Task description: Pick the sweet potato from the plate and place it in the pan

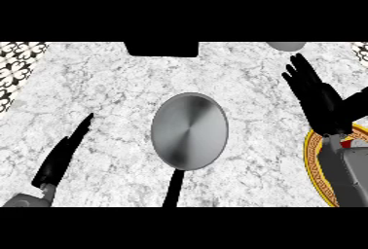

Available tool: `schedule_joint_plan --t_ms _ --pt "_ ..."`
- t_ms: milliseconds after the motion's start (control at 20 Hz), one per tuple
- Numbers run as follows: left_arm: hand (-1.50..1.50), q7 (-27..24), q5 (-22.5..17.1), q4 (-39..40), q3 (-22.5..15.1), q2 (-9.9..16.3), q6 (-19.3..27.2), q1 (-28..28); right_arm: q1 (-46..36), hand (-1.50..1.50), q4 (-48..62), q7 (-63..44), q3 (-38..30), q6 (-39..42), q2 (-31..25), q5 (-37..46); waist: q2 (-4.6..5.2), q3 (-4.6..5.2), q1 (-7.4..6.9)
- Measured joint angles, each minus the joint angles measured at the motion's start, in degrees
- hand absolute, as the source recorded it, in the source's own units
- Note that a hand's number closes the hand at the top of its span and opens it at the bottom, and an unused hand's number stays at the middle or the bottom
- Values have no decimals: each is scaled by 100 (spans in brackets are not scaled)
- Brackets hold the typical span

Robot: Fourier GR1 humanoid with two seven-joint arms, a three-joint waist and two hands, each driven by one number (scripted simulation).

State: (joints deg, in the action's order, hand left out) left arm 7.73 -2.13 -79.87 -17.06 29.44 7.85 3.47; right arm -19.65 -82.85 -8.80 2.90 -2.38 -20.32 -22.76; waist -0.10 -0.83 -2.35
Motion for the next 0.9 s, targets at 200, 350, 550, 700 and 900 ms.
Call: schedule_joint_plan --t_ms 200,350,550,700,900 --pt "0 -51 -25 -180 231 -25 228 -114 285 -150 190 162 -735 -400 -275 -38 -12 50 176" --pt "0 -142 -74 -274 407 -85 418 -115 652 -150 577 155 -1275 -801 -843 257 27 89 311" --pt "0 -201 -172 -364 523 -222 603 -318 1396 -150 1163 -275 -2084 -1988 -1124 504 -10 103 548" --pt "0 -232 -241 -579 567 -240 610 -464 2181 -150 1062 -699 -2271 -2342 -1284 653 -39 103 536" --pt "0 -279 -183 -735 497 -327 660 -623 3090 -150 581 -1323 -2082 -2097 -1870 1016 -32 104 457"
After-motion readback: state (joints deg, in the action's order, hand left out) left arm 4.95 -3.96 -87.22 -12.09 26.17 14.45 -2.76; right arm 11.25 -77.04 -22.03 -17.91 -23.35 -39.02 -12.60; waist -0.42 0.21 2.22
